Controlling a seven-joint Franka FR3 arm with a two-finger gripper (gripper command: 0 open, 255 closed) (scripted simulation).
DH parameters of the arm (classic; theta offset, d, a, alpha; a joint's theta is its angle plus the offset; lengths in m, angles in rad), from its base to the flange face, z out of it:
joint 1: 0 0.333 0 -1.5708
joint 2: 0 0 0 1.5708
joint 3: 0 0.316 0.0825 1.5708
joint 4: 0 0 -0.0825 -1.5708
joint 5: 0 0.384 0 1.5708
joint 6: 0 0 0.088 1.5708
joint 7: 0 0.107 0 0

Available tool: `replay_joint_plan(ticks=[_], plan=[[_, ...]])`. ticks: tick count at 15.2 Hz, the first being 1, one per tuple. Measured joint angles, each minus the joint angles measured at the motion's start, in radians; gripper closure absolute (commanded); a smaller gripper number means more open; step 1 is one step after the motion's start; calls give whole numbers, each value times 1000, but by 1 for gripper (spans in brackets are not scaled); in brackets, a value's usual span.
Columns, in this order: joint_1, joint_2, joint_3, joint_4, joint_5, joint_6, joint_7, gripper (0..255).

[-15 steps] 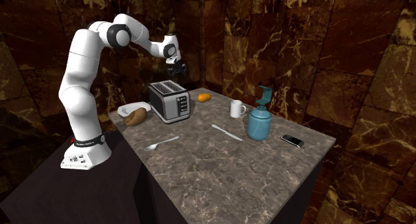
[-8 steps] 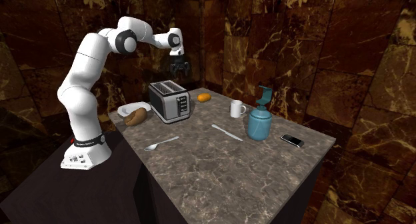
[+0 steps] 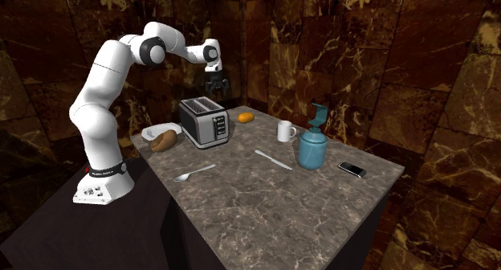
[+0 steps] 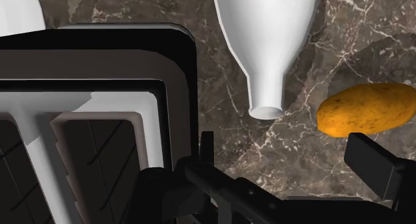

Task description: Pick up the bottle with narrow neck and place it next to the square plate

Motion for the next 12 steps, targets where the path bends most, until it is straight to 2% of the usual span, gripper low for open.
replay_joint_plan(ticks=[3,4,12], plan=[[0,0,0,0,0,1,0,0],[0,0,0,0,0,1,0,255],[0,0,0,0,0,1,0,255]])
